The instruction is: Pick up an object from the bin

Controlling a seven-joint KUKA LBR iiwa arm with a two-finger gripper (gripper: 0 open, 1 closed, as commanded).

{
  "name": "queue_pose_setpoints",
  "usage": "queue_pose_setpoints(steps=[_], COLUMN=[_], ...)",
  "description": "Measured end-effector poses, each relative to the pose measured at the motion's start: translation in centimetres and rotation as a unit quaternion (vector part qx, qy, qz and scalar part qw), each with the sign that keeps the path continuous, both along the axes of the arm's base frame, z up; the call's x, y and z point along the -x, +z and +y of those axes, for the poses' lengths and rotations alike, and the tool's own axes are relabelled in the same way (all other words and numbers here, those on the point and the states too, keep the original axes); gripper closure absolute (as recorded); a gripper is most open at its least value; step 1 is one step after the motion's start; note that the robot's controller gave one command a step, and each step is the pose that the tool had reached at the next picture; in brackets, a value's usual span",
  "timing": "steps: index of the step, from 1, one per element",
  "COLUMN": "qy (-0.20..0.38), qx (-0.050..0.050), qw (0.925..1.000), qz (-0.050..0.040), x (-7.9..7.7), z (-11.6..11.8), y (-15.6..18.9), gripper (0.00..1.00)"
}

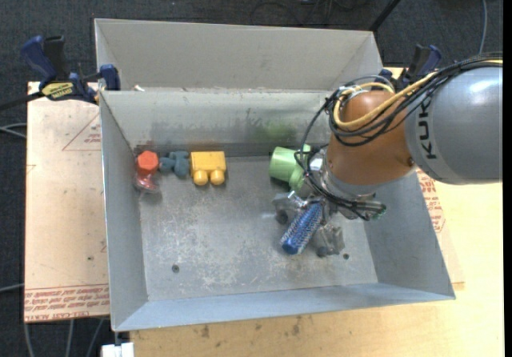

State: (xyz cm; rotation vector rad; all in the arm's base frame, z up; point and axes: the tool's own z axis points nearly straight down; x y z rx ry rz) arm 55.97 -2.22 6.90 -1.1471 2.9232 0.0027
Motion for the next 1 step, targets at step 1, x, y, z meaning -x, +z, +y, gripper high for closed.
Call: queue_pose_setpoints(steps=[1], qy=[-0.001], qx=[0.000], qw=[1.0000], qz=[-0.0003], x=[-0.05], z=[0.06], y=[0.01], gripper=[0.00])
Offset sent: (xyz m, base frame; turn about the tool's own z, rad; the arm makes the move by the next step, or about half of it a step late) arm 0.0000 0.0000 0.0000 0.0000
